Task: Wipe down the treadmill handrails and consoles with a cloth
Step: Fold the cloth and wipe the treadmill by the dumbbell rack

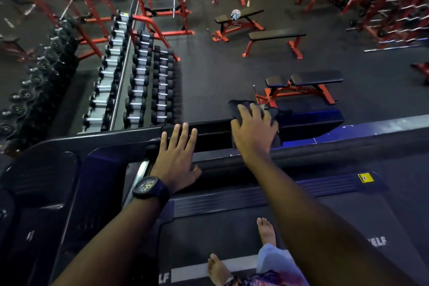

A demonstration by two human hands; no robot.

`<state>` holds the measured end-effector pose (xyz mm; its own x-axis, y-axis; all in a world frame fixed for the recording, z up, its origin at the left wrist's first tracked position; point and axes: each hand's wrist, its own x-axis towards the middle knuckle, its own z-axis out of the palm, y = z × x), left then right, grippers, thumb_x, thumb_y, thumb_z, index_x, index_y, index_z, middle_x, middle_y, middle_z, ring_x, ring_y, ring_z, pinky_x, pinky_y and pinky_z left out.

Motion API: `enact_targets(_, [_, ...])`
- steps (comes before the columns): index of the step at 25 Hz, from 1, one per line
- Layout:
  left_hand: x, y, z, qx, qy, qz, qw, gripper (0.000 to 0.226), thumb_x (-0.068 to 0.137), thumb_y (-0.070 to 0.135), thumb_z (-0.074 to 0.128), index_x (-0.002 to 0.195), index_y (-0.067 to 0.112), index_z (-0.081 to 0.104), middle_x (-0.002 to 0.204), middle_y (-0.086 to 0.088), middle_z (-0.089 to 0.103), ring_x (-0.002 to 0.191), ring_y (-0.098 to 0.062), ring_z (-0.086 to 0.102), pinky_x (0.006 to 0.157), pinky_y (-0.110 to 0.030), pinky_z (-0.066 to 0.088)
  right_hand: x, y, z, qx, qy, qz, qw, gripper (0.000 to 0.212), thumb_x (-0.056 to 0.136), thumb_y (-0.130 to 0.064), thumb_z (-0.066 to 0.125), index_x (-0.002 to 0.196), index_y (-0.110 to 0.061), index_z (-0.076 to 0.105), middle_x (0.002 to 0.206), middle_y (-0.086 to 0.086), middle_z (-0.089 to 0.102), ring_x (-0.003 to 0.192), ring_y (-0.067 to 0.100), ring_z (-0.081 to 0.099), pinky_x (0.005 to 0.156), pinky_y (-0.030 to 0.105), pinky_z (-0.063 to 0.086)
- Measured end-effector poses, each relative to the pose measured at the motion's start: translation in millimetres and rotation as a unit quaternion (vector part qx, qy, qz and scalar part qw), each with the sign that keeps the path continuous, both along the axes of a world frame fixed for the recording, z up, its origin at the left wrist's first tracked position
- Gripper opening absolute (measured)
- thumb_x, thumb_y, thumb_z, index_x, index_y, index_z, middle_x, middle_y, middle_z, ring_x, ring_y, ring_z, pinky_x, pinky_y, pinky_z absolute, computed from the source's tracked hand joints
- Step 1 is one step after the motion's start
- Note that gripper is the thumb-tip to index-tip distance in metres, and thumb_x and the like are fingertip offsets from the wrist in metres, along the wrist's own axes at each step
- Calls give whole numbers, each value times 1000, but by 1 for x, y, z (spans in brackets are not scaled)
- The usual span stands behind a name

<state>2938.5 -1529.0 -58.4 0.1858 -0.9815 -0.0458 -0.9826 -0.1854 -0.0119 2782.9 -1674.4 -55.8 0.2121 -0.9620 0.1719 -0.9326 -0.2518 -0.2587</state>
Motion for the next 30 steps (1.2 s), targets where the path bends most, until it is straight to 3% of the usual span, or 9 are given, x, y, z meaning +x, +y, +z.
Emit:
enact_targets(4, [-6,-6,-2,1,0,2,1000,104,78,53,58,158,13,5,165,-14,0,152,-32,-5,121,-58,3,-1,6,-9,-73,48,187,978,53,88,-48,51,140,-35,52,148,0,51,131,33,47,101,58,37])
enact_targets(8, [-15,-11,-2,4,-3,3,1000,105,78,55,58,158,13,5,165,-14,1,152,-32,-4,120,-58,4,-14,-12,0,-10,2,-9,1000,48,90,-45,52,137,-33,54,146,1,51,132,34,43,104,58,33])
enact_targets(11, [-19,-16,-3,4,-3,-3,1000,106,79,56,58,158,14,2,165,-13,-3,152,-31,-7,120,-57,2,-17,-2,-9,-83,67,192,976,53,89,-47,50,140,-33,52,147,1,51,129,34,47,101,58,37])
enact_targets(15, [-28,-21,-2,6,-7,2,1000,105,79,57,58,158,14,3,166,-12,-2,152,-31,-6,120,-57,2,-24,-17,1,6,7,-4,1000,51,93,-46,48,143,-34,47,151,0,45,135,34,39,107,59,29])
enact_targets(18, [-29,-23,-4,3,-10,2,1000,106,79,59,58,158,13,3,165,-13,-2,152,-31,-7,120,-57,1,-20,5,-7,-66,69,202,975,56,91,-47,50,145,-34,46,152,2,45,133,35,44,104,59,35])
enact_targets(22, [-33,-24,-3,2,-17,-2,1000,107,78,59,60,158,13,6,165,-13,1,152,-31,-3,120,-57,5,-39,-32,5,29,17,-7,999,49,94,-45,46,142,-33,46,150,0,44,137,33,36,107,59,30])
enact_targets(26, [-40,-29,-1,10,-16,4,1000,108,79,60,58,158,13,1,165,-13,-5,152,-31,-7,120,-57,1,-40,-20,0,-37,70,222,972,54,94,-49,48,146,-35,44,151,0,46,135,33,41,105,57,35])
enact_targets(29, [-44,-33,3,23,-23,-3,999,107,81,60,56,157,14,-2,165,-11,-7,152,-29,-10,121,-56,1,-58,-47,10,33,10,12,999,48,94,-48,46,141,-35,48,146,-1,49,135,31,39,104,54,33])
enact_targets(30, [-44,-34,4,24,-23,-3,999,107,81,60,56,157,14,-3,165,-11,-7,152,-29,-10,121,-57,1,-51,-41,8,24,27,5,999,47,94,-47,45,139,-34,50,145,1,49,137,33,37,105,56,32])
